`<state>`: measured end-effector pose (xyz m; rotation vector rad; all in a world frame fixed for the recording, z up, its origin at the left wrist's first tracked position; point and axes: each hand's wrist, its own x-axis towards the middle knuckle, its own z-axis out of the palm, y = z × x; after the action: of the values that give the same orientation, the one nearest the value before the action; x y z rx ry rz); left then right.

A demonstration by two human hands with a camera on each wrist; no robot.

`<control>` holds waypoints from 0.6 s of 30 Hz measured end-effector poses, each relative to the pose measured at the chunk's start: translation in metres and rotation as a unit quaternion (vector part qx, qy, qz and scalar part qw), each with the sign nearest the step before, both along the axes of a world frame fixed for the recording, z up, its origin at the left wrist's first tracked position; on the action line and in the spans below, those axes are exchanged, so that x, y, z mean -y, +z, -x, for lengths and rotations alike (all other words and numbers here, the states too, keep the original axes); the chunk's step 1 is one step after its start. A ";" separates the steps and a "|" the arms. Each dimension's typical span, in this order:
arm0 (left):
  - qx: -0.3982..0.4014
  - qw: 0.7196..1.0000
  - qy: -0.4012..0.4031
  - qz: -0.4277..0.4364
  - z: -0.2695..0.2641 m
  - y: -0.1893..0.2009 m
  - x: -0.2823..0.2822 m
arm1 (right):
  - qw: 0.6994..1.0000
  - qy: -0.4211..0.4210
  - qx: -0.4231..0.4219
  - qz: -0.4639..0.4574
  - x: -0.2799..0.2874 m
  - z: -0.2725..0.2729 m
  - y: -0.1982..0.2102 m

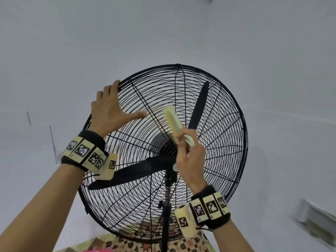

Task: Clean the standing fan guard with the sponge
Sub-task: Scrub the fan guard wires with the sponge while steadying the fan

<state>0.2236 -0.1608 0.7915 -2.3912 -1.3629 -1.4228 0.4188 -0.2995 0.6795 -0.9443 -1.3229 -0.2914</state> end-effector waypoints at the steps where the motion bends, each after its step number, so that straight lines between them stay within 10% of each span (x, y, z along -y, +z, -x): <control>1: -0.001 1.000 -0.002 -0.002 0.000 0.000 0.001 | 0.998 -0.023 -0.049 -0.007 -0.001 -0.005 -0.002; 8: -0.003 1.000 0.002 -0.002 -0.002 0.001 0.000 | 0.996 0.021 0.072 0.052 0.002 0.000 -0.013; 13: -0.009 1.000 -0.004 -0.001 -0.001 0.001 0.001 | 0.993 -0.069 -0.093 -0.029 0.001 -0.007 -0.012; 18: -0.009 1.000 0.000 0.001 0.001 0.001 0.001 | 0.997 0.009 0.062 0.043 0.004 0.005 -0.030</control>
<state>0.2228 -0.1614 0.7924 -2.3977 -1.3617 -1.3981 0.4140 -0.3034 0.6498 -0.9981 -1.4666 -0.2854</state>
